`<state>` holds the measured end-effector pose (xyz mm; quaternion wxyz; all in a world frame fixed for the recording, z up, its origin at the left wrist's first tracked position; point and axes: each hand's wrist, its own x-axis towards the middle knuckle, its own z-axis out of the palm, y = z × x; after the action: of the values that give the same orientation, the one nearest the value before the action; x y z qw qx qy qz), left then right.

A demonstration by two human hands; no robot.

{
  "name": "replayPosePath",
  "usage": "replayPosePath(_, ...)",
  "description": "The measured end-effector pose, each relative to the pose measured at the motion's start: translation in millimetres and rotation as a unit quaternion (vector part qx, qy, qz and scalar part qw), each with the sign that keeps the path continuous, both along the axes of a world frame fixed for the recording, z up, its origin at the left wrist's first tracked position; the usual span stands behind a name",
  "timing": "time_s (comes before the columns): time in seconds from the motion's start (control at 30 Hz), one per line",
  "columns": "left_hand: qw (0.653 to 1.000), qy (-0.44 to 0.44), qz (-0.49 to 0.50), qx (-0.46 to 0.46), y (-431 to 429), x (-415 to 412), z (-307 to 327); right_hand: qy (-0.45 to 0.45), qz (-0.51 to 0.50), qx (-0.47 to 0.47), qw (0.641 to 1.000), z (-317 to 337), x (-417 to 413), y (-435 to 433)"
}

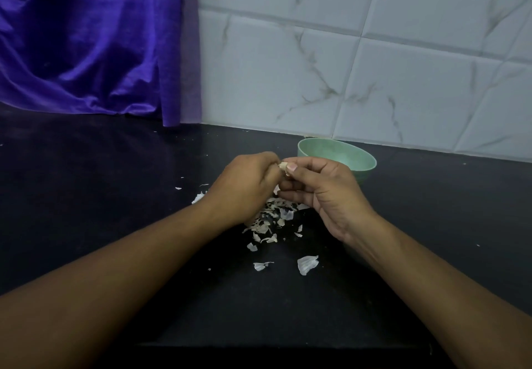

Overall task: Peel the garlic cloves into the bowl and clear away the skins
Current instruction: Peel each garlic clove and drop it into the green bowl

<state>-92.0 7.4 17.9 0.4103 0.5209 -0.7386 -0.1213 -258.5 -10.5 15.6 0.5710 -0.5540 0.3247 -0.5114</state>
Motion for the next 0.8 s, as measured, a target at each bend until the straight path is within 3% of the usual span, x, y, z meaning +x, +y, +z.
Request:
replayPosePath(0.1, 0.994, 0.092, -0.034, 0.052, -4, 9, 4, 0.031, -0.035, -0.052, 0.998, 0, -2, -2)
replayPosePath(0.37, 0.956, 0.229, -0.096, 0.158, -10, 17, 5, 0.123, -0.089, -0.182, 0.972, 0, -3, -7)
replayPosePath(0.7, 0.956, 0.246, -0.099, 0.121, -10, 17, 8, 0.143, -0.100, -0.168, 0.970, 0, -5, -7)
replayPosePath(0.8, 0.980, 0.177, -0.068, 0.066, -10, 17, 8, 0.169, -0.097, -0.175, 0.965, 0, -6, -6)
